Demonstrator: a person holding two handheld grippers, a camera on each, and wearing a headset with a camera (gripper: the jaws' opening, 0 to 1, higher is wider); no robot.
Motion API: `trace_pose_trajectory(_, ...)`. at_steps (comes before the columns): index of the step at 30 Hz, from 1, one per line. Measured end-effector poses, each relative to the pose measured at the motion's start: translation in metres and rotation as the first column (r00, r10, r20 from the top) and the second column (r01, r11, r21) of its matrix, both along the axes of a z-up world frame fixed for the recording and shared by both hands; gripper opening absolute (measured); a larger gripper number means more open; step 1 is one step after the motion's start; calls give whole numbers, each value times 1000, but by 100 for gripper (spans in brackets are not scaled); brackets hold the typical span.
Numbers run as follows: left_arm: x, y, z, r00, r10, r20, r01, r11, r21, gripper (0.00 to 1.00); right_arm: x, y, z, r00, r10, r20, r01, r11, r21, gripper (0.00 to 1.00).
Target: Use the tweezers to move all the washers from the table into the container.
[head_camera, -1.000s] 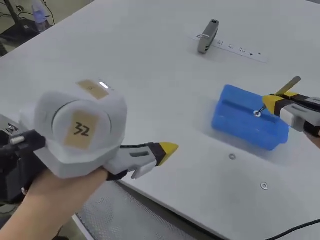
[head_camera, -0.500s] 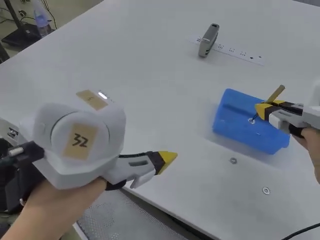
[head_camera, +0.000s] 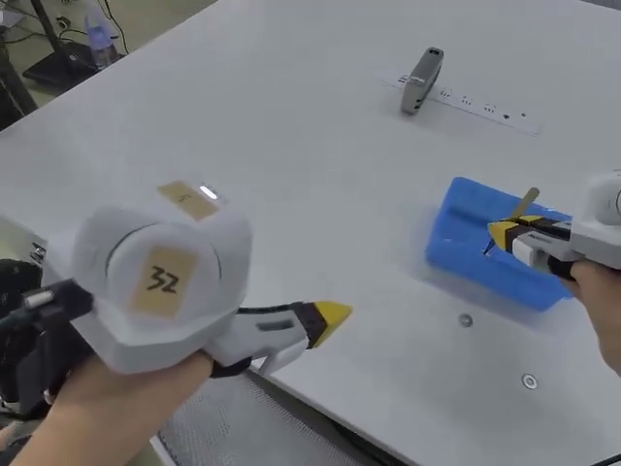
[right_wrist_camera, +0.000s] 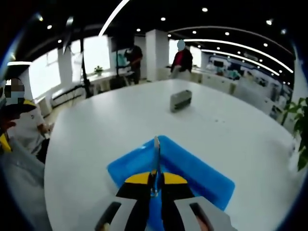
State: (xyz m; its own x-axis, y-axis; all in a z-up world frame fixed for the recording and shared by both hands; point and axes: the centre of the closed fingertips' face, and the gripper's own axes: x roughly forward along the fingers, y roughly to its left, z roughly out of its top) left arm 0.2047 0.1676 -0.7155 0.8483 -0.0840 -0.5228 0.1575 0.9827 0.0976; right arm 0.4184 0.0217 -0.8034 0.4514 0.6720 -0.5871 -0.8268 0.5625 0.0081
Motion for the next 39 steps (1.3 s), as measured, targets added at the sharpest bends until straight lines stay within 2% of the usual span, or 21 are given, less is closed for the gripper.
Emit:
trace_pose_trajectory(8, -1, -3, -5, 1000, -11, -16, 10, 1000, -10, 95, 4, 6, -14, 1000, 6, -7, -6, 1000, -12, 4)
trace_pose_trajectory(19, -1, -4, -10, 999, -19, -28, 18, 1000, -15, 95, 3, 8, -13, 1000, -1, -7, 1, 1000, 9, 4)
trace_pose_trajectory(24, -2, -5, -9, 999, -23, -27, 23, 1000, -16, 95, 4, 6, -12, 999, -15, -37, 15, 1000, 25, 5)
trace_pose_trajectory(29, -3, -5, -6, 1000, -24, -20, 23, 1000, -14, 95, 4, 6, -2, 998, -36, -46, 38, 998, 56, 5)
trace_pose_trajectory(32, -3, -5, -5, 1000, -23, -17, 23, 1000, -16, 95, 3, 8, 3, 999, -28, -27, 29, 998, 56, 5)
trace_pose_trajectory(36, -3, -7, -3, 1000, -27, -7, 27, 999, -17, 95, -8, 9, 19, 1000, -5, 3, 5, 997, 74, 5)
trace_pose_trajectory(39, -4, -8, -3, 1000, -31, -7, 31, 999, -16, 95, -14, 6, 33, 1000, 2, 22, -4, 994, 109, 5)
